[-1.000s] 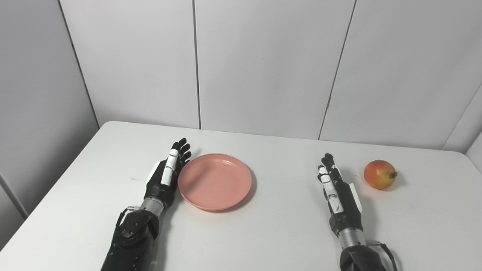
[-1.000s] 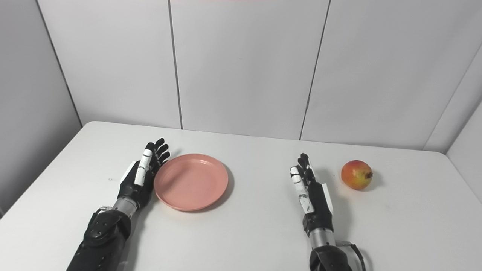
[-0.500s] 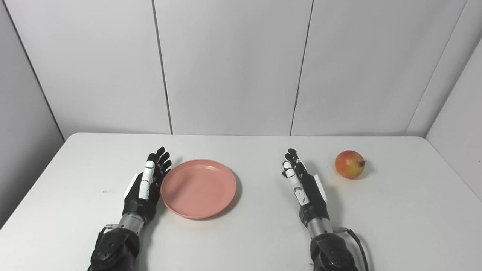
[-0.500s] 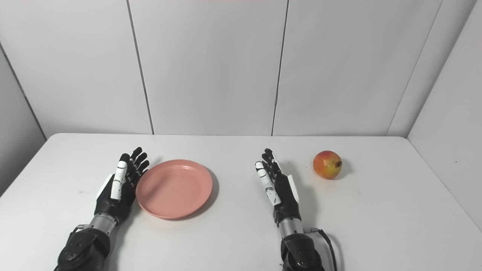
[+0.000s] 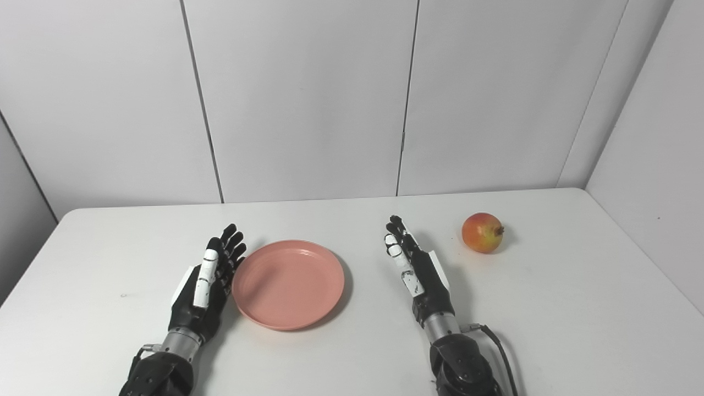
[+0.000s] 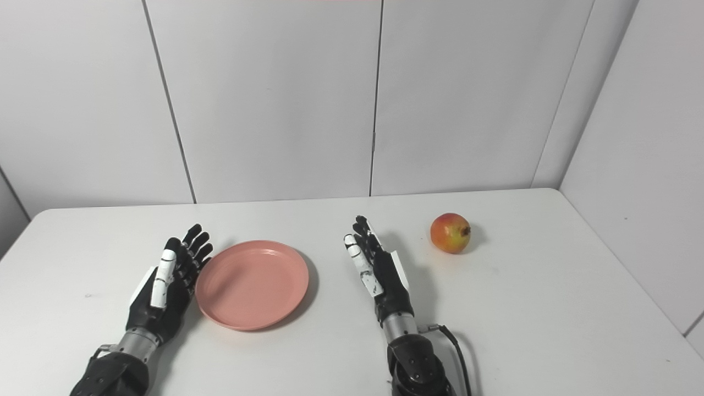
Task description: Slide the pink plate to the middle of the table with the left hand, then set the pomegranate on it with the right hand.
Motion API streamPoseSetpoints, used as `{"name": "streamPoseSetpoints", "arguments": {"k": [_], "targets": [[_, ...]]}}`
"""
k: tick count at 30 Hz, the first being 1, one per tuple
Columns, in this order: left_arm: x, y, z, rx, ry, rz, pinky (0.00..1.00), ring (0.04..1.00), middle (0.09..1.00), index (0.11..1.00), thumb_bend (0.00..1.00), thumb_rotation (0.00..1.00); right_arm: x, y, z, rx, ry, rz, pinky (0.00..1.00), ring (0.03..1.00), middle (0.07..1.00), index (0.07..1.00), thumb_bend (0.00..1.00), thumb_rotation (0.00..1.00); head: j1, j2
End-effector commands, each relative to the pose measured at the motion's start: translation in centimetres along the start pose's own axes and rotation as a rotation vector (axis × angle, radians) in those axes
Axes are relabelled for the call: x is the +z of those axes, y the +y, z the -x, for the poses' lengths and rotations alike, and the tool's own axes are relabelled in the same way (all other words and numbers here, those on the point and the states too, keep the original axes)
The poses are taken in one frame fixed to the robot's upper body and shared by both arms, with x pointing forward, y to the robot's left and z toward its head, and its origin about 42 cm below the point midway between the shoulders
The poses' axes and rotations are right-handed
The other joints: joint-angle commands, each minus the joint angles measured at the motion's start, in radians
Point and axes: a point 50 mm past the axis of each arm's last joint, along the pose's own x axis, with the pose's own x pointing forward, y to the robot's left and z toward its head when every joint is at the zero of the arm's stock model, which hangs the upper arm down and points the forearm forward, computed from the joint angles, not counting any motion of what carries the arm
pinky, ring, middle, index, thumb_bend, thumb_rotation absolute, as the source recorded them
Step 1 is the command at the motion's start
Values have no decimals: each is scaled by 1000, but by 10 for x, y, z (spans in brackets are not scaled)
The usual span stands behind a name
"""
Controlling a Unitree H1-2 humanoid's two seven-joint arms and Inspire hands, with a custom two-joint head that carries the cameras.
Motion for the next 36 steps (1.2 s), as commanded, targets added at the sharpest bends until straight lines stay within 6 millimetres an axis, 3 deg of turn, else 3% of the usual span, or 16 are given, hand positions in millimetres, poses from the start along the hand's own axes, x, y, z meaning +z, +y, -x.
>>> {"name": "streamPoseSetpoints", "arguments": {"k": [1, 15, 22, 33, 36], "targets": [[0, -12, 1, -36, -16, 3, 1000, 1000, 1000, 1000, 629, 1000, 16, 6, -12, 5, -53, -4, 939, 931, 944, 949, 543, 868, 2, 3], [1, -32, 7, -82, -35, -9, 991, 1000, 1000, 1000, 595, 1000, 20, 4, -12, 13, -61, -10, 933, 934, 944, 953, 506, 881, 15, 17], [-4, -37, 8, -111, -35, 4, 986, 1000, 1000, 1000, 627, 1000, 21, 1, -12, 12, -68, -3, 929, 928, 940, 948, 518, 880, 18, 21], [-9, -40, 3, -89, -56, -56, 965, 996, 1000, 1000, 600, 1000, 29, -17, -15, -8, -104, -1, 905, 930, 949, 954, 549, 820, 51, 21], [-10, -41, 0, -72, -62, -78, 957, 992, 1000, 1000, 584, 1000, 33, -25, -18, -16, -137, 48, 941, 946, 952, 958, 466, 789, 58, 20]]}}
